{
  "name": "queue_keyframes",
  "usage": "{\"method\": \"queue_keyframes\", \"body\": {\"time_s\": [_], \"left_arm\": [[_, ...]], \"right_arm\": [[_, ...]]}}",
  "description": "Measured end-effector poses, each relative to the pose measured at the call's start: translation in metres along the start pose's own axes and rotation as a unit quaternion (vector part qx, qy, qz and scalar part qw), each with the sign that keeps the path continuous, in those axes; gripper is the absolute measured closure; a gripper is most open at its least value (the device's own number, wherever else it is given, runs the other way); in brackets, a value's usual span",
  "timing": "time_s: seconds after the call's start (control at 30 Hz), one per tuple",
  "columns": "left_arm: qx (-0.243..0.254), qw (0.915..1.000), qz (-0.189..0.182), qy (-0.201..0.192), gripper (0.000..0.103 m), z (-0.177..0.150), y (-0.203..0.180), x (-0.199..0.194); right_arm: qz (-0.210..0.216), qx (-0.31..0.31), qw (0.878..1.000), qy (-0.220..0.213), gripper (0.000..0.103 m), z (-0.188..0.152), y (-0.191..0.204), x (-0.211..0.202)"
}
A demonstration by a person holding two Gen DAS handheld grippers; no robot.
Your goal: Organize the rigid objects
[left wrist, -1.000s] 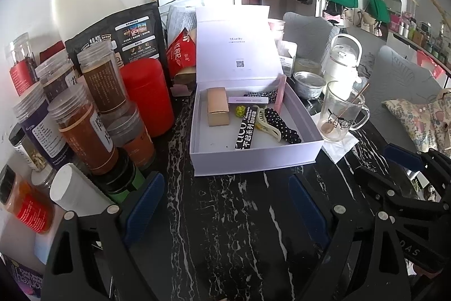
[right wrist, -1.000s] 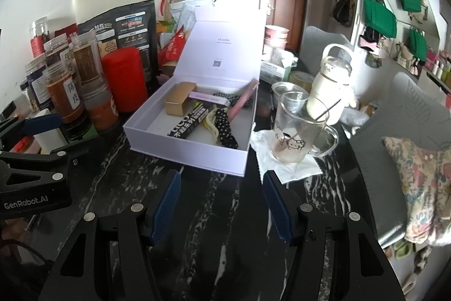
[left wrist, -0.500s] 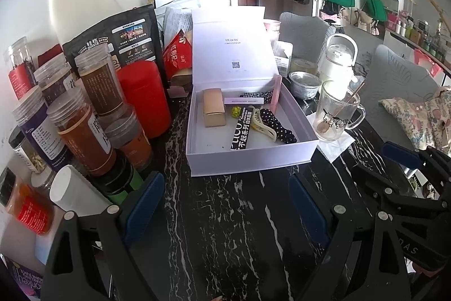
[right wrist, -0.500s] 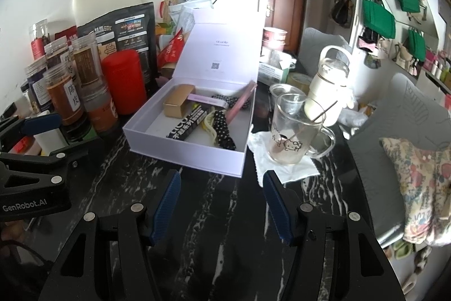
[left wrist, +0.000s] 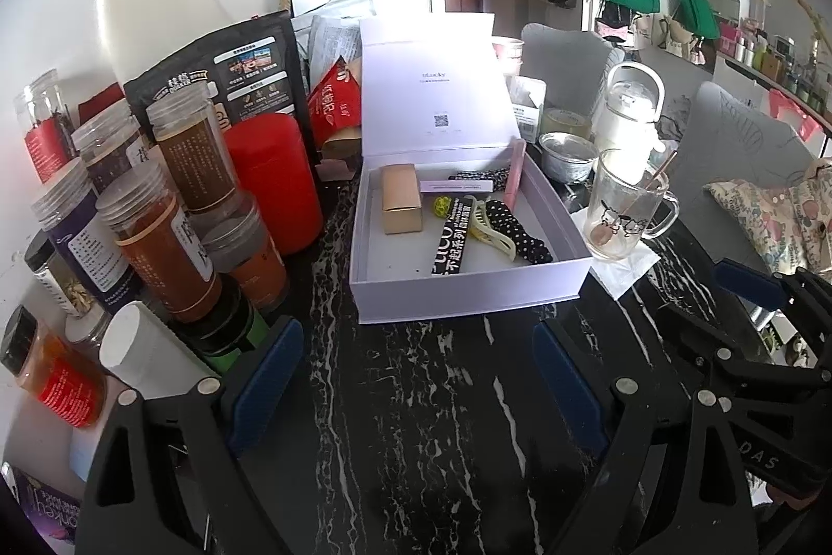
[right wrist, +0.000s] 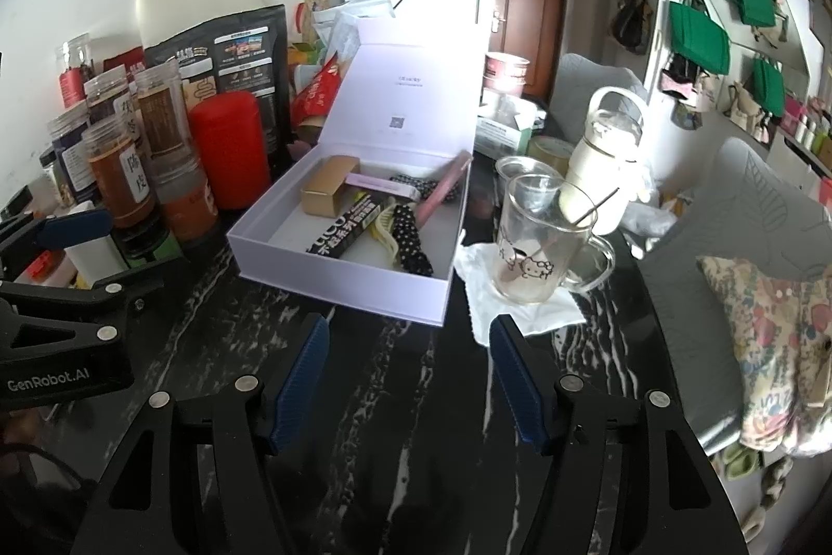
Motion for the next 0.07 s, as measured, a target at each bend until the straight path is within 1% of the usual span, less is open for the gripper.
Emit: {"method": "queue_keyframes", "body": {"time_s": [0.07], "left_arm": [[0.003,1.0000,0.005,-0.002,0.012,-0.0008,0.0000,-0.0010]], "right_arm": [[0.000,0.003,1.000,0.001,0.038,-0.0007,-0.0006,0.0003]]}}
Point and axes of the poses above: each gripper's, at about its wrist camera, not at the fingertips, and x roughly the way its jaws point, y to its left, z to its top, the point moved 5 cm from there along x, roughly the way its jaws point, and after that the axes turned 10 degrees about -y, right-handed, at the moved point
